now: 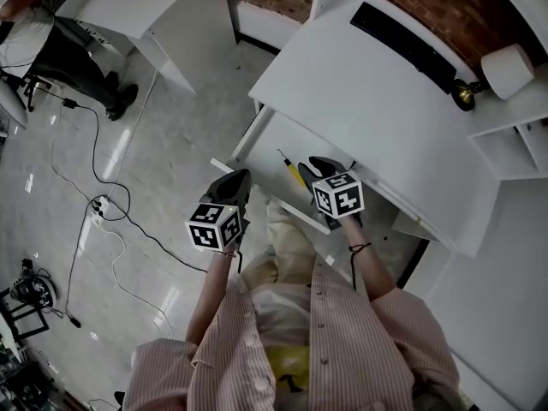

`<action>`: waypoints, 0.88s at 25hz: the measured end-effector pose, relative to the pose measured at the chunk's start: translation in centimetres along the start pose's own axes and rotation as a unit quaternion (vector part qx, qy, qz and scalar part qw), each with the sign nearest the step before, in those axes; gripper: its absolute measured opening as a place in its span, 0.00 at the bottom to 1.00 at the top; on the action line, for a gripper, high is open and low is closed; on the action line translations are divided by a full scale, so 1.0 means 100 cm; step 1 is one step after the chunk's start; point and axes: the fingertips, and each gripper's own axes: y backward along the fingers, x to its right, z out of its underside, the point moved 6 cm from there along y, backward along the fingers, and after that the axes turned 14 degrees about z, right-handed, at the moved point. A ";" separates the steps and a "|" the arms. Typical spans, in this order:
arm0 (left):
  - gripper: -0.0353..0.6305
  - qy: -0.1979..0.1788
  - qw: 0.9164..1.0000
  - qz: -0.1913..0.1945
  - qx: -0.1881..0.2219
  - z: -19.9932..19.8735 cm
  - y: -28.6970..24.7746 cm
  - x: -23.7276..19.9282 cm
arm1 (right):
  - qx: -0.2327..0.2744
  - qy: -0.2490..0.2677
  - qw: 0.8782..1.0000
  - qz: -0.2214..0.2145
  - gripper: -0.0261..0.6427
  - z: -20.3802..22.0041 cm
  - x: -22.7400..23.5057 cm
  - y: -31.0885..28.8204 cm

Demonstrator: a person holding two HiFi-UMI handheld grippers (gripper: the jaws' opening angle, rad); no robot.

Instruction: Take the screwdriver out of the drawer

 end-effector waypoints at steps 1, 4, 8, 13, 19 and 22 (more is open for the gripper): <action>0.05 0.003 1.000 0.001 -0.007 0.001 -0.004 -0.003 | -0.011 0.003 1.000 -0.002 0.22 0.003 0.000 -0.008; 0.05 0.011 1.000 0.002 -0.020 0.002 -0.015 -0.010 | -0.043 0.015 0.999 -0.007 0.22 0.011 0.002 -0.029; 0.05 0.018 0.999 0.003 -0.031 0.001 -0.028 -0.021 | -0.086 0.033 0.996 -0.015 0.22 0.023 0.003 -0.058; 0.05 0.030 0.998 0.013 -0.049 0.002 -0.040 -0.030 | -0.137 0.044 0.989 -0.014 0.22 0.043 0.003 -0.088; 0.05 0.030 0.997 0.032 -0.065 0.005 -0.049 -0.038 | -0.186 0.050 0.981 0.002 0.22 0.070 0.005 -0.121; 0.05 0.031 0.996 0.041 -0.073 0.007 -0.055 -0.040 | -0.204 0.055 0.977 0.015 0.22 0.080 0.006 -0.134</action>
